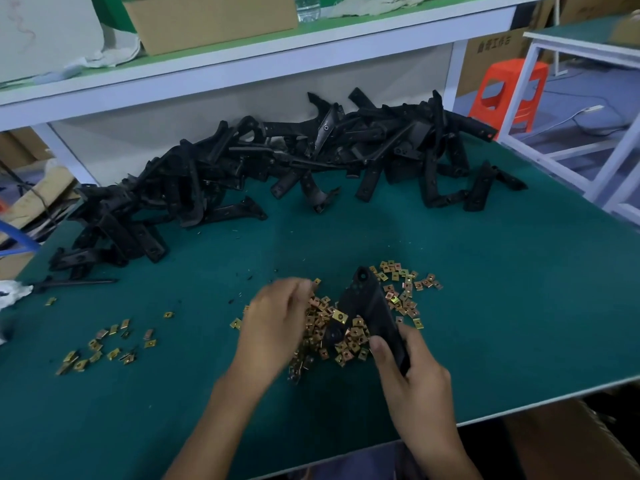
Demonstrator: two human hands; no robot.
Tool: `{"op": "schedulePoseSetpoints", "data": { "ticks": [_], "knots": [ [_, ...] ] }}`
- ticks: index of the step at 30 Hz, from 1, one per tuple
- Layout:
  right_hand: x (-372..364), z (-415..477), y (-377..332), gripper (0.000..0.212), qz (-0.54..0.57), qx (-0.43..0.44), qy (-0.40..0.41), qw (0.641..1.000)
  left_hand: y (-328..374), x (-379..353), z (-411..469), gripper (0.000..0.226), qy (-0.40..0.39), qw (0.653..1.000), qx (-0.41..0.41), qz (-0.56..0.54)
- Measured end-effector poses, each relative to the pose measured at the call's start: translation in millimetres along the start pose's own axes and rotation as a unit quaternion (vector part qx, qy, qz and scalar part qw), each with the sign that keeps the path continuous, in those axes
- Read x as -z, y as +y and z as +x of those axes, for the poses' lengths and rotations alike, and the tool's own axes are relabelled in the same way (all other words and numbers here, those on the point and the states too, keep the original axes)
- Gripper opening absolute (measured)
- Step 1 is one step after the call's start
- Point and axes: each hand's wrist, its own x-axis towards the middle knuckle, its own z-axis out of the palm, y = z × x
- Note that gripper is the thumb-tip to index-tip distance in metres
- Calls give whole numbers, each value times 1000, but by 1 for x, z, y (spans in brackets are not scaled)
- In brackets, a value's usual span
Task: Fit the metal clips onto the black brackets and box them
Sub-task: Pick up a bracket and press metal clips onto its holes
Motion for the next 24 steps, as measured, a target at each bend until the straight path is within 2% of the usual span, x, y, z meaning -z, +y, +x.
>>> {"op": "schedulePoseSetpoints", "data": {
  "ticks": [1,3,4,6,10,14,16,18,20,23,24],
  "knots": [
    [0,0,0,31,1,0,-1,1000,-12,0,14,33,-2,998,0,56],
    [1,0,0,29,1,-1,-4,1000,-31,-4,38,37,-69,981,1,183],
    [1,-1,-1,27,1,-2,-4,1000,-39,-7,45,40,-102,970,2,219],
    [2,-1,-2,25,4,-8,-4,1000,-50,-9,51,34,-112,968,9,223],
    [1,1,-1,27,-6,-4,-4,1000,-57,1,50,4,-89,985,5,149],
    [2,1,-2,32,-8,2,-5,1000,-45,13,41,12,-40,995,89,-2],
    [2,1,-2,34,-5,4,-8,1000,-31,19,34,10,-40,989,99,-107],
    [2,1,-3,35,-2,8,-8,1000,-15,25,24,20,-61,976,64,-200],
    [3,1,-4,35,2,13,-1,1000,0,29,14,22,-78,963,37,-254],
    [3,0,-4,35,4,22,3,1000,20,30,6,8,-83,942,59,-318],
    [2,0,-4,35,4,24,2,1000,24,28,5,16,-90,936,67,-333]
  ]
}}
